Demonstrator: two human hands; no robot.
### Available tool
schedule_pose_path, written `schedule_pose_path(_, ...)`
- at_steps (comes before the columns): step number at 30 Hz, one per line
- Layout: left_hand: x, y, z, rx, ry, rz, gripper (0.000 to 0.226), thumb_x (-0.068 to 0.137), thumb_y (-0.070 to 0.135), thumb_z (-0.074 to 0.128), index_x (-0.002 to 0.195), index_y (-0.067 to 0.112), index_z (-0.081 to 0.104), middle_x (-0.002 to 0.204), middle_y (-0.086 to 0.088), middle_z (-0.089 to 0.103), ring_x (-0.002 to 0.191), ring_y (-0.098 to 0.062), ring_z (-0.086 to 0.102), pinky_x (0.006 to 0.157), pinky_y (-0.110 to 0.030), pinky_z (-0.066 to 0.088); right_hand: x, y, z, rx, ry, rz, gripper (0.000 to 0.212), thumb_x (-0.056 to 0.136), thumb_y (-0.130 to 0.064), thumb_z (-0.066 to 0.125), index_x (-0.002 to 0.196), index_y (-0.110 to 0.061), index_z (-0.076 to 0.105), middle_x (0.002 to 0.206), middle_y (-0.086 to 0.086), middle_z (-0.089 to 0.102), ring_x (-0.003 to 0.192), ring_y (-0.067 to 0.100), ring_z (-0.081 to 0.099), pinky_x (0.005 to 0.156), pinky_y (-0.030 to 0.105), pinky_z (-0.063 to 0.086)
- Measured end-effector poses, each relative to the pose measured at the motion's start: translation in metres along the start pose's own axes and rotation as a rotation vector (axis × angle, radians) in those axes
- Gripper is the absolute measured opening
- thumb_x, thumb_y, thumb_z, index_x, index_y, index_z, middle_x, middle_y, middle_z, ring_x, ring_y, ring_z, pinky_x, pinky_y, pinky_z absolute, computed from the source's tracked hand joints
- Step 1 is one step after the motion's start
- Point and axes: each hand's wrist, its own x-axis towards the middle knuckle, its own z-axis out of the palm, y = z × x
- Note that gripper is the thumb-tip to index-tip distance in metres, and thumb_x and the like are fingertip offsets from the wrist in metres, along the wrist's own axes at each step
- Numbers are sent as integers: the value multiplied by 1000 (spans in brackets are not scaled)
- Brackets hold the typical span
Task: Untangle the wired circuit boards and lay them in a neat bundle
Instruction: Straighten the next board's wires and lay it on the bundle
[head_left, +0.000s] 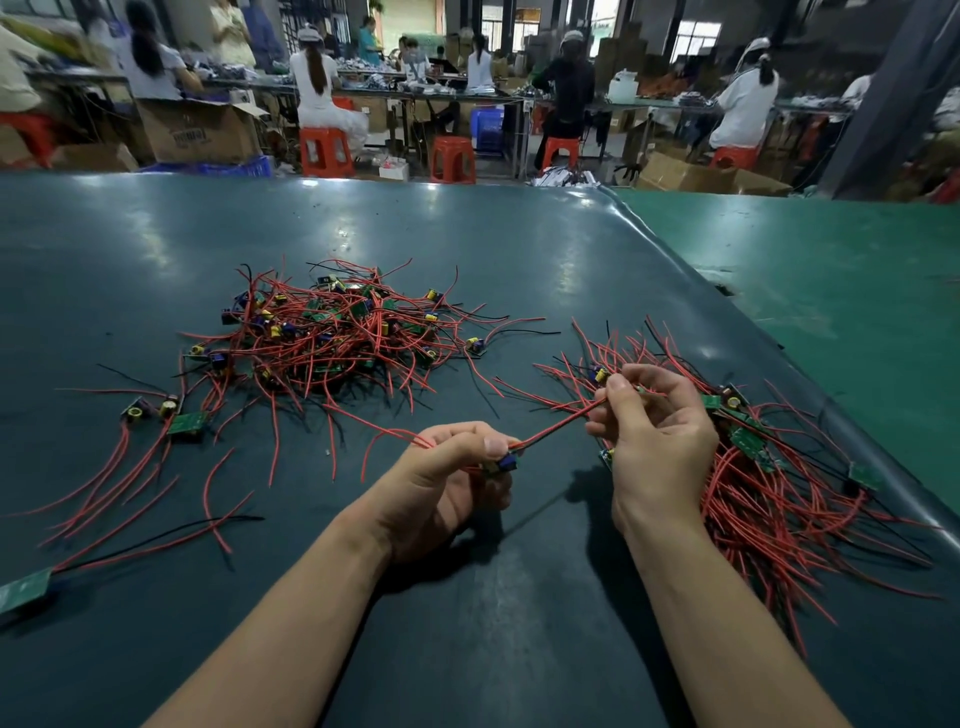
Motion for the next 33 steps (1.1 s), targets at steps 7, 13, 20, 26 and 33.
schedule_pose_path(7, 4, -2, -4, -39, 108, 45, 10, 63, 12, 68, 70, 10, 75, 61, -1, 58, 52, -13, 54, 50, -23, 48, -2, 1, -2, -195, 47, -156, 15, 92, -9, 66, 87, -19, 55, 72, 5, 64, 56, 12, 63, 46, 24, 52)
schedule_pose_path(13, 8, -1, -2, -52, 204, 78, 13, 73, 14, 63, 72, 11, 76, 69, -2, 62, 58, -13, 54, 52, -23, 48, -19, -4, 11, 11, -352, 377, 35, 77, -35, 71, 96, -6, 66, 62, 5, 64, 43, 11, 55, 38, 19, 43)
schedule_pose_path(20, 8, -1, -2, 29, 102, 46, 3, 71, 12, 69, 73, 9, 69, 65, -3, 54, 57, -14, 49, 53, -24, 46, -25, 2, 15, -35, -385, 298, 8, 82, -12, 75, 76, -15, 80, 56, 0, 59, 46, 10, 45, 42, 18, 35)
schedule_pose_path(26, 10, -2, -1, 18, 50, 40, 15, 65, 8, 60, 52, 13, 63, 55, 0, 51, 47, -11, 44, 47, -21, 42, -10, -3, 10, 77, -113, 247, 16, 85, -5, 72, 71, -11, 74, 53, 0, 60, 38, 5, 42, 35, 17, 32)
schedule_pose_path(33, 9, -2, 3, 10, -32, 39, 18, 64, 6, 60, 48, 15, 59, 56, 1, 53, 45, -11, 41, 47, -20, 41, -7, -4, 9, 124, 26, 138, 22, 89, -7, 68, 69, -13, 74, 53, -1, 58, 38, 6, 41, 36, 16, 31)
